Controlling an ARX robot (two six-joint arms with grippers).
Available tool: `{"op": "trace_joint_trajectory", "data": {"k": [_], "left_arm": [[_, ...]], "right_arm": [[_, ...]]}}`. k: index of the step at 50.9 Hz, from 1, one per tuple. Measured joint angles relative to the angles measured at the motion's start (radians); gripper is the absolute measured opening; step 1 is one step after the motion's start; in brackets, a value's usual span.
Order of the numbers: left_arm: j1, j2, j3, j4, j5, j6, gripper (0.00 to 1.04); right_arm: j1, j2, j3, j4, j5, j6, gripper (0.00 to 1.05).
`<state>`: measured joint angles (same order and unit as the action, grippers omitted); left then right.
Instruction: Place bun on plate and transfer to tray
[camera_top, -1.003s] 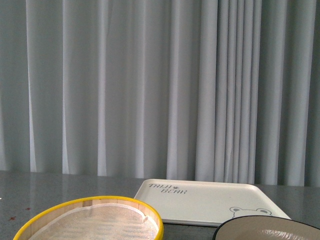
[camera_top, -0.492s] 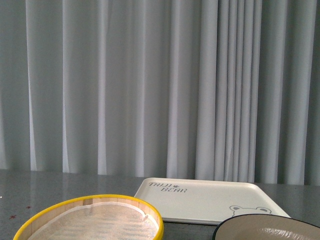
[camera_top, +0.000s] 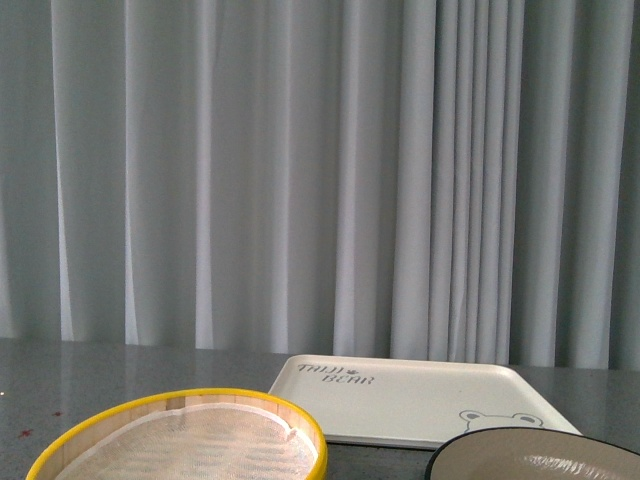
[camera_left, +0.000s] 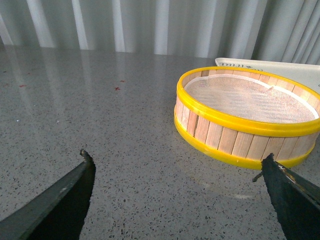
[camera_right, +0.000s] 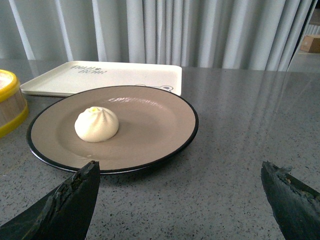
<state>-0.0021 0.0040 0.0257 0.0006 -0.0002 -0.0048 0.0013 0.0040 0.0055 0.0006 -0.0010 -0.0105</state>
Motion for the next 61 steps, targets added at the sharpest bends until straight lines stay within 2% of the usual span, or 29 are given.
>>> {"op": "trace_joint_trajectory", "data": {"k": [15,21,24,33,38,45,54,61], "left_arm": [[0.000,0.000,0.000,0.000,0.000,0.000,0.98],[0.000,0.000,0.000,0.000,-0.001,0.000,0.98],[0.000,0.000,0.000,0.000,0.000,0.000,0.98],[0.000,0.000,0.000,0.000,0.000,0.000,0.98],[0.000,0.000,0.000,0.000,0.000,0.000,0.98],[0.000,0.000,0.000,0.000,0.000,0.000,0.98],[0.000,0.000,0.000,0.000,0.000,0.000,0.98],[0.000,0.000,0.000,0.000,0.000,0.000,0.98]], "right_arm": [[0.000,0.000,0.000,0.000,0.000,0.000,0.96],[0.069,0.115,0.085,-0.157,0.211,-0.030,0.96],[0.101,0.178,0.130,-0.168,0.220,-0.110,0.96],[0.171,0.259,0.311,-0.290,0.061,-0.502,0.96],[0.156,0.296,0.388,-0.410,-0.035,-0.775,0.96],[0.107,0.369,0.428,-0.556,-0.085,-1.088,0.96],[0.016,0.474,0.425,-0.451,-0.180,-1.411,0.96],[-0.041,0.592,0.424,-0.383,-0.208,-1.584,0.96]]}}
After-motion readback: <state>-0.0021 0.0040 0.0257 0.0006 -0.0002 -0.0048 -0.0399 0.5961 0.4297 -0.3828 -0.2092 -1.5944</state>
